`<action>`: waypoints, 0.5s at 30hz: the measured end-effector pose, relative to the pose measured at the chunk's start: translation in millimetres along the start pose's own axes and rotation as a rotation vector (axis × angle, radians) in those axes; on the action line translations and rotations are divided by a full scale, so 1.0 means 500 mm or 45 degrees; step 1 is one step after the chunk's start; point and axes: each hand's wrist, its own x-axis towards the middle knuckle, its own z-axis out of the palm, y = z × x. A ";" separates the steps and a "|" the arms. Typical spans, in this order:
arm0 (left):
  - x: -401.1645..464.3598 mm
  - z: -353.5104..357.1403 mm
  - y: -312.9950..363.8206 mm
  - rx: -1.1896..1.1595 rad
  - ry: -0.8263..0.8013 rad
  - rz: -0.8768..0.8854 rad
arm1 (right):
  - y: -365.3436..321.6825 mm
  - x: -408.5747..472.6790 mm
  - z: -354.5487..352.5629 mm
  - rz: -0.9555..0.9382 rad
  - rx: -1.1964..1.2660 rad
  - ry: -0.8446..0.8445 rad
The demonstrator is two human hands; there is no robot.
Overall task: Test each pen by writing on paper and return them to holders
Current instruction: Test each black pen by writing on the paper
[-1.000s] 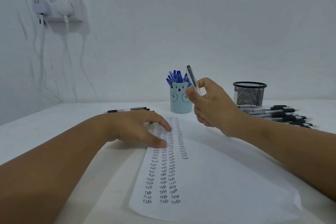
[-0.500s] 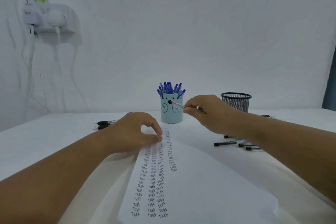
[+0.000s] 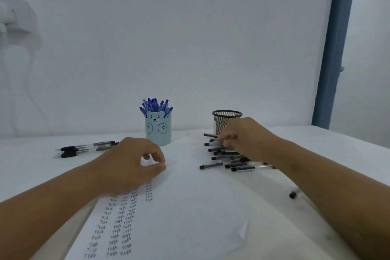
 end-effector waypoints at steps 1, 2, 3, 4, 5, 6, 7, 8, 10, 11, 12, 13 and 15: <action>-0.003 0.001 -0.001 0.016 -0.012 0.005 | 0.006 -0.001 -0.001 0.045 -0.013 -0.017; -0.007 0.000 -0.001 0.023 -0.017 0.007 | 0.009 -0.001 0.000 0.084 -0.008 -0.032; -0.009 -0.002 -0.002 0.022 -0.015 0.001 | 0.013 -0.002 -0.001 0.117 -0.006 -0.045; -0.011 -0.004 -0.003 0.009 -0.008 -0.011 | 0.015 -0.003 -0.003 0.134 -0.023 -0.055; -0.013 -0.006 -0.002 -0.008 -0.006 -0.028 | 0.016 -0.005 -0.007 0.144 -0.053 -0.063; -0.013 -0.007 -0.002 -0.024 -0.001 -0.033 | 0.017 -0.007 -0.011 0.151 -0.084 -0.065; -0.013 -0.009 -0.002 -0.025 0.007 -0.027 | 0.016 -0.010 -0.016 0.159 -0.100 -0.062; -0.013 -0.010 -0.002 -0.018 0.010 -0.022 | 0.017 -0.012 -0.018 0.168 -0.098 -0.059; -0.015 -0.011 -0.003 -0.022 0.010 -0.020 | 0.020 -0.018 -0.021 0.187 -0.020 -0.046; -0.014 -0.010 -0.006 -0.028 0.011 -0.016 | 0.022 -0.021 -0.023 0.186 0.023 -0.034; -0.014 -0.010 -0.008 -0.027 0.011 -0.013 | 0.024 -0.022 -0.027 0.174 0.044 -0.025; -0.013 -0.010 -0.010 -0.021 0.010 -0.007 | 0.026 -0.024 -0.031 0.159 0.043 -0.021; -0.013 -0.011 -0.014 -0.009 0.007 0.001 | 0.025 -0.026 -0.036 0.143 0.034 -0.026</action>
